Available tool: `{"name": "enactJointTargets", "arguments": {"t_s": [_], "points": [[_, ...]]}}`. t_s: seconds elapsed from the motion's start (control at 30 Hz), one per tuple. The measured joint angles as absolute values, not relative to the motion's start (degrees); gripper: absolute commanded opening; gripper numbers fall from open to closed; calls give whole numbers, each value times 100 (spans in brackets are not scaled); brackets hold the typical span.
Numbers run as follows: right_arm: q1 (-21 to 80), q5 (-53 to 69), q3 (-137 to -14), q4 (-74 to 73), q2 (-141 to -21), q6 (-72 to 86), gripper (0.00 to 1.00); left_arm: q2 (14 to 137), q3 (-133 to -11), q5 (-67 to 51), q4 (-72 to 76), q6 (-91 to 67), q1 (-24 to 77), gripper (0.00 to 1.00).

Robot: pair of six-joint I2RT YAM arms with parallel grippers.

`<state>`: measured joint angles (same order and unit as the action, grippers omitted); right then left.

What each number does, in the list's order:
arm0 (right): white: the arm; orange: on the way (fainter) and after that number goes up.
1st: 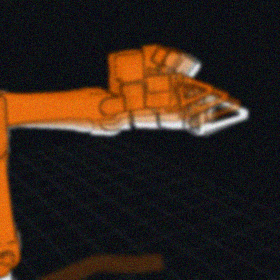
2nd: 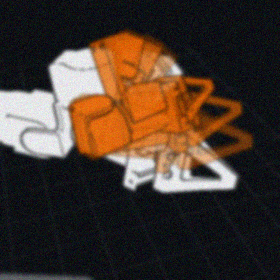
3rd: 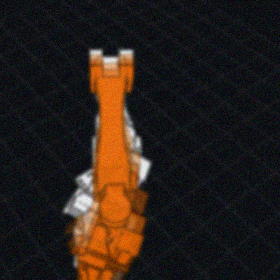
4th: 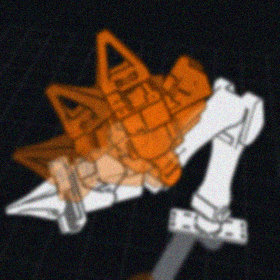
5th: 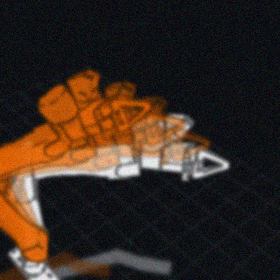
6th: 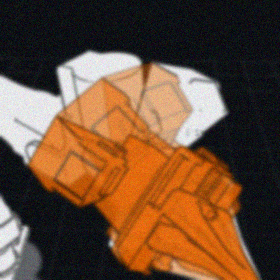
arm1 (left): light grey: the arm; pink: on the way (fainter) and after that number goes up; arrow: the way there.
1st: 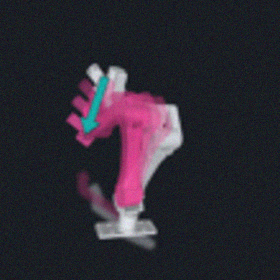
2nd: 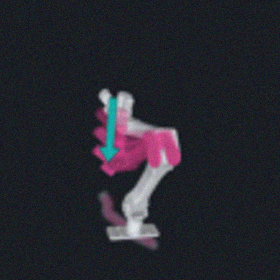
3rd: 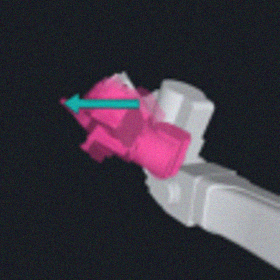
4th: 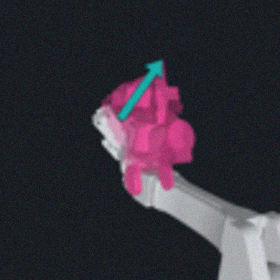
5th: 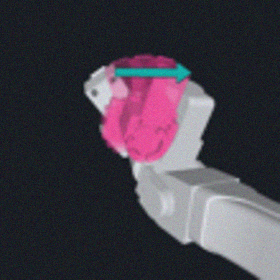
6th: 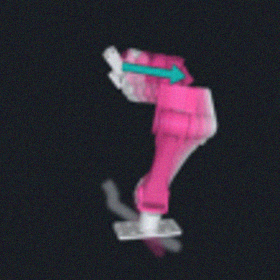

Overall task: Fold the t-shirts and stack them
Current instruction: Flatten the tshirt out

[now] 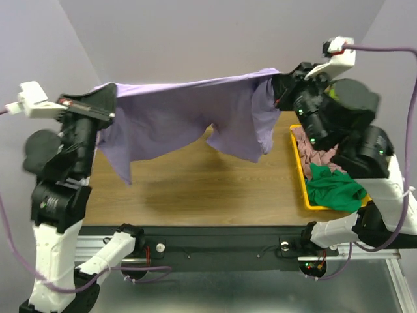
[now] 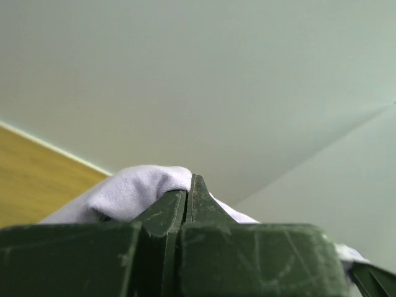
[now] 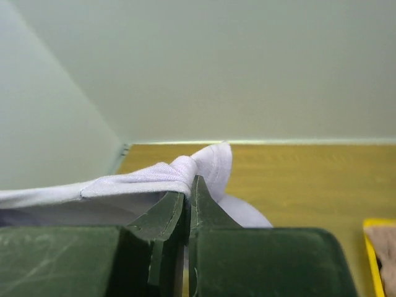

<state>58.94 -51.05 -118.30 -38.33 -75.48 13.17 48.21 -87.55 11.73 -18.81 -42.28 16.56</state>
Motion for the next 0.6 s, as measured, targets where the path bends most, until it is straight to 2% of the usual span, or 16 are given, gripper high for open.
{"name": "enactJointTargets", "arguments": {"t_s": [0.2, 0.33, 0.47, 0.6], "points": [[5898, -3271, -13021, -3859, -7697, 220, 0, 4578, -9758, 742, -1907, -3883, 1649, 0], [5898, -2773, -13294, -3850, -7717, -84, 0, 4427, -9806, 580, -1918, -3782, 1640, 0], [5898, -2995, -13386, -3621, -7859, -443, 0, 4423, -9612, 556, -1852, -3697, 1640, 0], [5881, -4016, -13380, -2891, -8388, -1133, 1, 4637, -9279, 867, -1719, -3618, 1640, 0]]}}
